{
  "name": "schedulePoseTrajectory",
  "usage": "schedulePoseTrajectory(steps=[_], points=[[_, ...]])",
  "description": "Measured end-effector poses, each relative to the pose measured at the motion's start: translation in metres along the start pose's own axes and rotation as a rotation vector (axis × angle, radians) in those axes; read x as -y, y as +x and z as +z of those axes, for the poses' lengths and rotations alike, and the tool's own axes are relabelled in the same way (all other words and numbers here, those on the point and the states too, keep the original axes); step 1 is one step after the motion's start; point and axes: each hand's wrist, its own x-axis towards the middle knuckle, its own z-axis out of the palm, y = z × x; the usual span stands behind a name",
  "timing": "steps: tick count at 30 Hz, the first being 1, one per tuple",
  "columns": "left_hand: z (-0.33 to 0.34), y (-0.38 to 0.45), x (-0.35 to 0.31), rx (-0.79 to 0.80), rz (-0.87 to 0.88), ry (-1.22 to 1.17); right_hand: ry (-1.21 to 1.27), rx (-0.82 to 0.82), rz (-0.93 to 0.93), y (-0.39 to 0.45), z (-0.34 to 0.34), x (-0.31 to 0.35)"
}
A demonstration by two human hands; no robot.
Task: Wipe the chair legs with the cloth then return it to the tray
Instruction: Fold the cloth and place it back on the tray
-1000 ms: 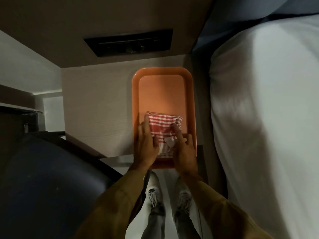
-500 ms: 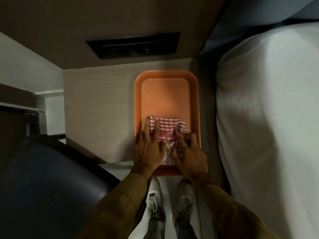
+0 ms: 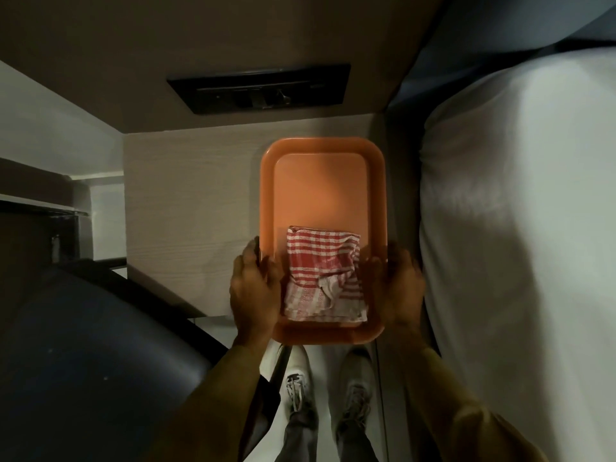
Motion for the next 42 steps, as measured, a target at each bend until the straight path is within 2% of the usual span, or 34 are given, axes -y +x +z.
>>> schedulePoseTrajectory(steps=[3, 6, 22, 25, 27, 29, 32, 34, 36, 42], points=[[-0.007, 0.007, -0.003, 0.024, -0.008, -0.115, 0.039, -0.027, 0.031, 0.011, -0.001, 0.004], [-0.013, 0.016, -0.006, 0.011, 0.009, -0.166, 0.055, -0.024, -0.017, 0.021, -0.002, 0.008], [-0.013, 0.039, -0.012, 0.071, 0.021, -0.207, 0.004, 0.105, -0.089, 0.058, -0.002, 0.022], [-0.012, 0.028, -0.014, -0.016, 0.087, -0.051, -0.152, -0.001, -0.182, 0.042, -0.004, 0.028], [-0.007, 0.012, -0.015, -0.058, 0.212, 0.098, -0.233, -0.061, -0.255, 0.022, -0.002, 0.030], [0.001, -0.004, -0.015, 0.043, 0.301, 0.175, -0.254, -0.014, -0.277, -0.001, 0.004, 0.032], [0.010, -0.027, -0.011, 0.224, 0.342, 0.238, -0.334, 0.144, -0.364, -0.032, 0.016, 0.030], [0.014, -0.034, -0.006, 0.255, 0.397, 0.294, -0.489, 0.241, -0.478, -0.037, 0.020, 0.028], [0.015, -0.034, -0.002, 0.294, 0.412, 0.364, -0.556, 0.276, -0.515, -0.029, 0.021, 0.026], [0.012, -0.038, 0.005, 0.301, 0.455, 0.420, -0.473, 0.318, -0.388, -0.022, 0.003, 0.017]])
